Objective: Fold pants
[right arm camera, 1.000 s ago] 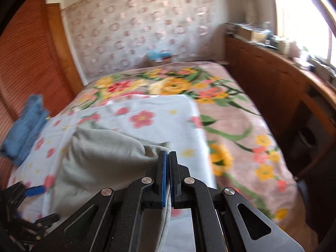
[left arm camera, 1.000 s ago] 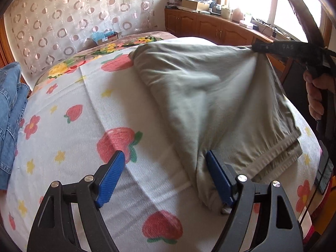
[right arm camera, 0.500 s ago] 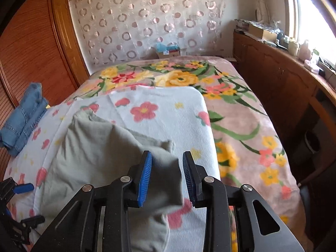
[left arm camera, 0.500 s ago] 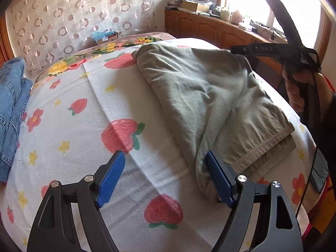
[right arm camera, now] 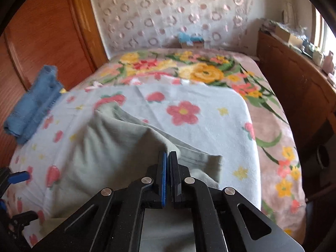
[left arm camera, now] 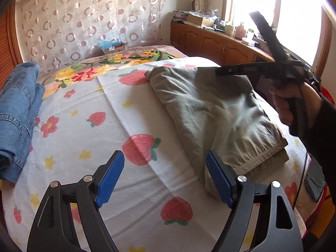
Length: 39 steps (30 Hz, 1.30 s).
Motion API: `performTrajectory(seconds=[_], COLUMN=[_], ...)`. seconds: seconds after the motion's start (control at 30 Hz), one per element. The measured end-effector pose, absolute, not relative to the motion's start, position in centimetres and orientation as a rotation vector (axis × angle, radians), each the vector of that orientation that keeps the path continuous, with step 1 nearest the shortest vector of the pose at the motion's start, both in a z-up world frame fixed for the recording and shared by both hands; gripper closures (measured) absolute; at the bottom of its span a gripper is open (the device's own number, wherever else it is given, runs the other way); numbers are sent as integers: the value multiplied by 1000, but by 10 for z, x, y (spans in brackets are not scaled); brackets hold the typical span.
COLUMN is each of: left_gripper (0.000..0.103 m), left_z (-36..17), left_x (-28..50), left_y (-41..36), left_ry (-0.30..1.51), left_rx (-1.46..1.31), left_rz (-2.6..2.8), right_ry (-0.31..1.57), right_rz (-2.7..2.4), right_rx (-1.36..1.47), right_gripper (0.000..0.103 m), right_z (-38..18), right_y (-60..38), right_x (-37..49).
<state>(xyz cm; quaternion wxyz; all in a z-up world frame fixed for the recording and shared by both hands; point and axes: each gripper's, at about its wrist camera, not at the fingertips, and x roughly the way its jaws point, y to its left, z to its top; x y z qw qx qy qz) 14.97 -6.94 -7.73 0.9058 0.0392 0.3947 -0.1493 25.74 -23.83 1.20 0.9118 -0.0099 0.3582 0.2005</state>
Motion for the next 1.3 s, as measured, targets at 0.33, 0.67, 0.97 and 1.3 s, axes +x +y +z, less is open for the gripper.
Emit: performTrajectory(seconds=[0.33, 0.67, 0.97, 1.3], left_gripper=[22, 22, 22, 22], left_z=[-72, -74, -78, -80], left_x=[149, 153, 148, 144], left_y=[-51, -53, -62, -72], left_ry=[793, 799, 807, 811], left_rx=[62, 72, 85, 90], left_rz=[-275, -286, -294, -325], right_ry=[805, 699, 812, 826], right_rz=[626, 458, 493, 515], right_rx=[-133, -69, -30, -35], right_gripper=[96, 76, 76, 76], right_z=[-11, 18, -2, 5], right_y=[-209, -251, -235, -237], right_x=[167, 166, 162, 152])
